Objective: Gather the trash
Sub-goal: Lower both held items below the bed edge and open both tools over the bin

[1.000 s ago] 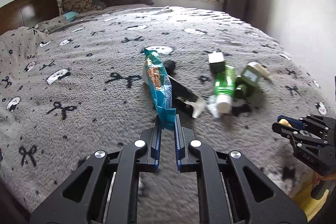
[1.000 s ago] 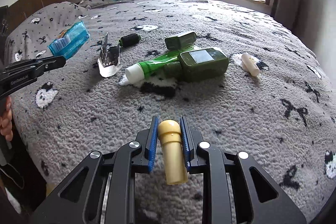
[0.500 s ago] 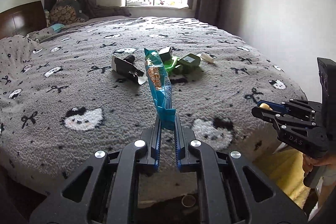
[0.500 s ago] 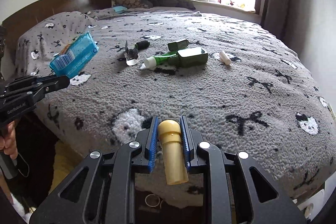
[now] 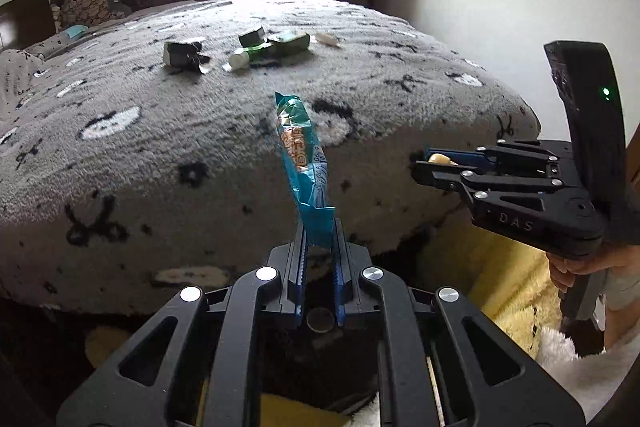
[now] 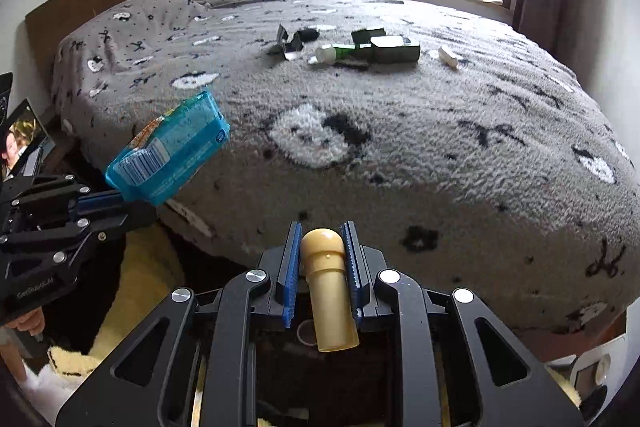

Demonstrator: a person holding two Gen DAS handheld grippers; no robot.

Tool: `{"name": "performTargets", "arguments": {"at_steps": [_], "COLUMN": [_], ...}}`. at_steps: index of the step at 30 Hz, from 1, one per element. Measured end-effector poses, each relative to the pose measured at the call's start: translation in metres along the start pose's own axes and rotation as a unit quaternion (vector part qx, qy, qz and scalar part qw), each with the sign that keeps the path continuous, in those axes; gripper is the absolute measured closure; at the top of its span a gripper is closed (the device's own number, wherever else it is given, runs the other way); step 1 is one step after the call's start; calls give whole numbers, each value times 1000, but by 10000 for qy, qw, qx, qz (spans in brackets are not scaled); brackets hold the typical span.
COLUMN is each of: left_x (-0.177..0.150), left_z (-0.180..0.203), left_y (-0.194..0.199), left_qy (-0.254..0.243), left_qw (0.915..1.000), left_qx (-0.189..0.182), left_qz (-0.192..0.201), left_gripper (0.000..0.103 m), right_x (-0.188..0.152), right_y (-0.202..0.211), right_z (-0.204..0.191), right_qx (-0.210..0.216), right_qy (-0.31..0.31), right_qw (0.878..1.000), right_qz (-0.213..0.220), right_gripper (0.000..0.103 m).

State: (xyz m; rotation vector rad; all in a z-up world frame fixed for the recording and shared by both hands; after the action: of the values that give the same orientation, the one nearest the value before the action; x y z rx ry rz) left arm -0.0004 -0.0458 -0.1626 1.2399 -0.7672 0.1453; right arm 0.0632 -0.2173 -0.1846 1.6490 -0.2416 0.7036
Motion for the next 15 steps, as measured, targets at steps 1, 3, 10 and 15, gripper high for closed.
{"name": "performTargets", "arguments": {"at_steps": [1,3,10,15], "left_x": [-7,-24,-78,-106], "left_z": [3,6,8,1], "left_y": [-5,-19,-70,-106], "left_qy": [-11,1,36,184], "left_qw": [9999,9992,9913,9819], "left_qx": [-41,-137,-324,-401], "left_qz": [-111,-375,-1276,-1841], "left_gripper": [93,93,93,93], "right_x": [-7,-22,-56,-72], "right_y": [-6,-16,-51,-76], "right_z": [0,0,2,-1], "right_qx": [4,11,106,292], "right_qy": [-12,-71,-243,-360], "right_qw": [9999,9995,9960,9916], "right_qz": [-111,-312,-850,-1205], "right_gripper": [81,81,81,81]}}
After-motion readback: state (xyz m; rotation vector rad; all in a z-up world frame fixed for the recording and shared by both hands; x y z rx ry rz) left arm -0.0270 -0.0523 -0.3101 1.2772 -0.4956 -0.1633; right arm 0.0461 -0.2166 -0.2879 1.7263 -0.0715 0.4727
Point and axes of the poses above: each gripper's, at about its wrist camera, not at the fingertips, and y roughly against the way its jaws point, z to its right, x to its top, the point moved 7 cm from there along -y, roughly the way its jaws point, and after that the axes turned 8 degrees about -z, right-handed, at the moved point
